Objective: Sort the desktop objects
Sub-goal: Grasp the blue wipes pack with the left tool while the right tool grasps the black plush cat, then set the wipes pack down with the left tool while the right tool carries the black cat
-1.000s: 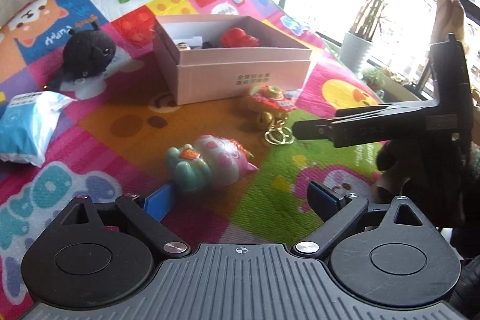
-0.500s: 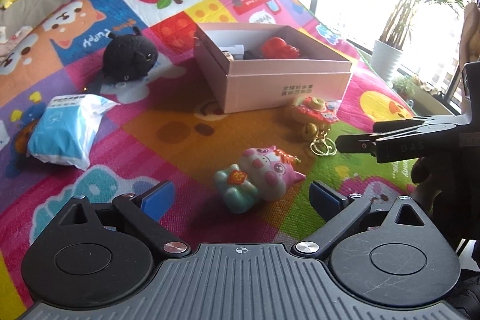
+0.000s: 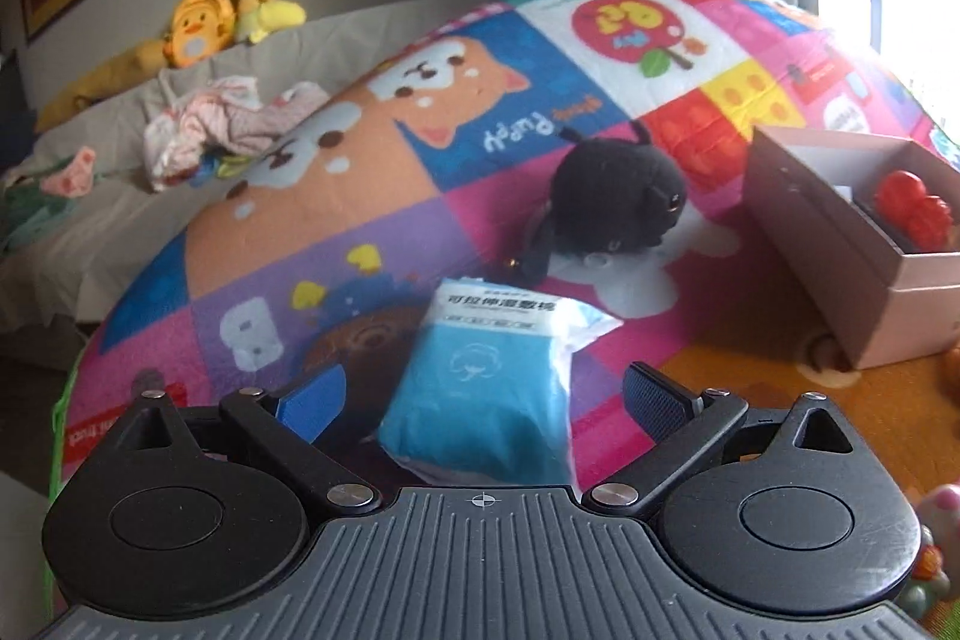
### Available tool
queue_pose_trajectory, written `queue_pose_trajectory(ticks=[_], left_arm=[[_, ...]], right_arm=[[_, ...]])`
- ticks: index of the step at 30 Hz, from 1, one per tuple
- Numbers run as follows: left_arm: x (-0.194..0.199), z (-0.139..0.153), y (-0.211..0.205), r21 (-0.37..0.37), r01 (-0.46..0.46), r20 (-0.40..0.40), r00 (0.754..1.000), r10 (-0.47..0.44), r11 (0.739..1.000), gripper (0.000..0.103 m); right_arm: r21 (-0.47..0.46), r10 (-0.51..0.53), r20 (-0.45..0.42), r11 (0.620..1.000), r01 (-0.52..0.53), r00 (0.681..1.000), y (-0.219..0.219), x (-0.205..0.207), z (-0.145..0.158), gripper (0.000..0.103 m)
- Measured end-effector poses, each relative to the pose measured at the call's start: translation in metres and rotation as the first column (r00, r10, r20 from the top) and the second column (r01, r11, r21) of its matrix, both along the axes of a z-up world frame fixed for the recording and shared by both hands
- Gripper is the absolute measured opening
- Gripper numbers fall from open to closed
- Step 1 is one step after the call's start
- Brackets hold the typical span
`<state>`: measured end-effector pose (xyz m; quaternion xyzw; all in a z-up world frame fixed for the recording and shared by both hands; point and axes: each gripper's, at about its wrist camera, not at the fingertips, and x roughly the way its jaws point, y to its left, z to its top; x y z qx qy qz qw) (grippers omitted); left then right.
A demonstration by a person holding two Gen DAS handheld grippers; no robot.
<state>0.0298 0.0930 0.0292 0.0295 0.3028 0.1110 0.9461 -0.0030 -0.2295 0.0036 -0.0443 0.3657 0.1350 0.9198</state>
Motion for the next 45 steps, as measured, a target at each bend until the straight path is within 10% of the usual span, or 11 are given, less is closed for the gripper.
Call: queue_pose_trajectory(ticks=[4,9,15,18,27,30,41,45], left_arm=[[0.005,-0.006,0.015,-0.077,0.000,-0.012,1.000,-0.001,0.997,0.068],[-0.024,-0.008,0.011,-0.090,0.046,0.011,0.999,-0.046,0.995,0.057],[-0.075,-0.008,-0.002,-0.173,0.170,0.034,0.985,-0.167,0.970,0.061],[-0.088,-0.013,-0.008,-0.181,0.193,0.036,0.981,-0.189,0.964,0.092],[-0.091,-0.015,-0.005,-0.203,0.191,0.059,0.981,-0.182,0.960,0.098],[-0.088,-0.016,0.001,-0.240,0.170,0.048,0.985,-0.163,0.956,0.098],[-0.089,-0.016,0.002,-0.250,0.159,0.059,0.987,-0.149,0.955,0.099],[-0.089,-0.014,-0.001,-0.215,0.124,0.050,0.992,-0.115,0.969,0.099]], right_arm=[[0.009,0.003,-0.003,1.000,-0.003,1.000,-0.003,0.000,0.001,0.103],[0.059,0.056,-0.025,0.997,-0.054,0.998,0.001,0.007,0.024,0.103],[0.076,0.210,0.117,0.973,-0.220,0.971,0.074,0.042,0.113,0.103],[0.099,0.278,0.066,0.954,-0.284,0.958,0.135,0.087,0.125,0.103],[-0.274,0.322,0.038,0.914,-0.300,0.946,0.296,0.193,0.049,0.103],[-0.347,0.317,-0.004,0.889,-0.298,0.949,0.311,0.204,0.030,0.081],[0.074,0.368,0.081,0.924,-0.374,0.926,0.170,0.100,0.157,0.071],[0.065,0.297,0.186,0.947,-0.313,0.937,0.102,0.041,0.177,0.072]])
